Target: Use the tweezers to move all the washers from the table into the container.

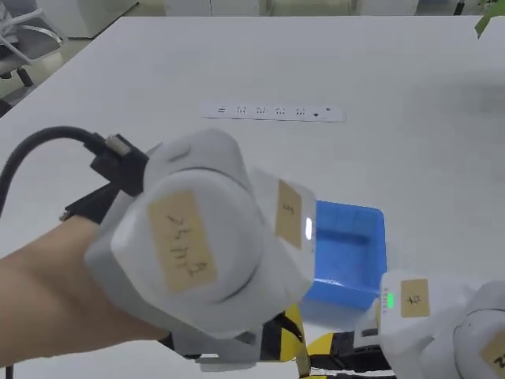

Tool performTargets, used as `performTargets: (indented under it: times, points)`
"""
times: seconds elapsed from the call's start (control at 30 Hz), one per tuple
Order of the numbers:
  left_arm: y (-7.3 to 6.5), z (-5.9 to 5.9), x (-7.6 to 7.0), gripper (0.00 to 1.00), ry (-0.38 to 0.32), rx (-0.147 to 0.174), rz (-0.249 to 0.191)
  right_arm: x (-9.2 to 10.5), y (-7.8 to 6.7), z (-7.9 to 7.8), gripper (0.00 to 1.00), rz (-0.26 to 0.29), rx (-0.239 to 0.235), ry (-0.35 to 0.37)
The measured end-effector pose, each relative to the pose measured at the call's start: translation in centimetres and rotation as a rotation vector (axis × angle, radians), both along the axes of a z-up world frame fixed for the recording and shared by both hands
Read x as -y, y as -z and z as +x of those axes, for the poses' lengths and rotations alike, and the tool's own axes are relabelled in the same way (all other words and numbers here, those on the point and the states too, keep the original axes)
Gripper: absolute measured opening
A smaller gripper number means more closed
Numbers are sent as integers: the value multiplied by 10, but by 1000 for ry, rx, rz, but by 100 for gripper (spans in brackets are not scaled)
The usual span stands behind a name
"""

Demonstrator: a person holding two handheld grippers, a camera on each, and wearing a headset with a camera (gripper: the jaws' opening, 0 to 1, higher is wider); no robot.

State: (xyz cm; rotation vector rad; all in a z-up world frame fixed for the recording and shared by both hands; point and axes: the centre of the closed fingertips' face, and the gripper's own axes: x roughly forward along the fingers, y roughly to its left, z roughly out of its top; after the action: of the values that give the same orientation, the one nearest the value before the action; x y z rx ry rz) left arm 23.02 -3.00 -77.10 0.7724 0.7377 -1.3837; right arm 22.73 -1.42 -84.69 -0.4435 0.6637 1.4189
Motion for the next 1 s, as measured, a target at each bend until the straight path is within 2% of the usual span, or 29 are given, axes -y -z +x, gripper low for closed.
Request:
performTargets:
  times: [0.27, 0.43, 0.6, 0.7, 0.77, 0.83, 0.9, 0.93, 1.0]
  points:
    - [1, -4, 4, 0, 21, 6, 7, -1, -1, -1, 7, 3, 9, -7]
    - [6, -3, 0, 0, 16, 7, 32, -1, 0, 0, 7, 2, 7, 2]
    - [5, -5, 1, 0, 9, -1, 23, -1, -4, -1, 11, 5, 0, 11]
    - [5, -5, 1, 0, 3, -6, 17, -4, -21, -2, 13, 48, 14, 24]
    - [5, -5, 2, 0, -1, -12, 12, -5, -25, -1, 13, 60, 21, 31]
    - [5, -5, 4, 0, -3, -17, 2, -5, -24, 0, 10, 56, 32, 26]
    - [4, -5, 6, 0, -4, -18, -10, -1, -15, -1, 5, 18, 60, -17]
    - [5, -6, 6, 0, 2, -18, -13, -3, -15, 0, 5, 32, 54, -1]
    - [7, -5, 8, 0, 4, -2, -32, -2, -15, 0, 4, 24, 61, -16]
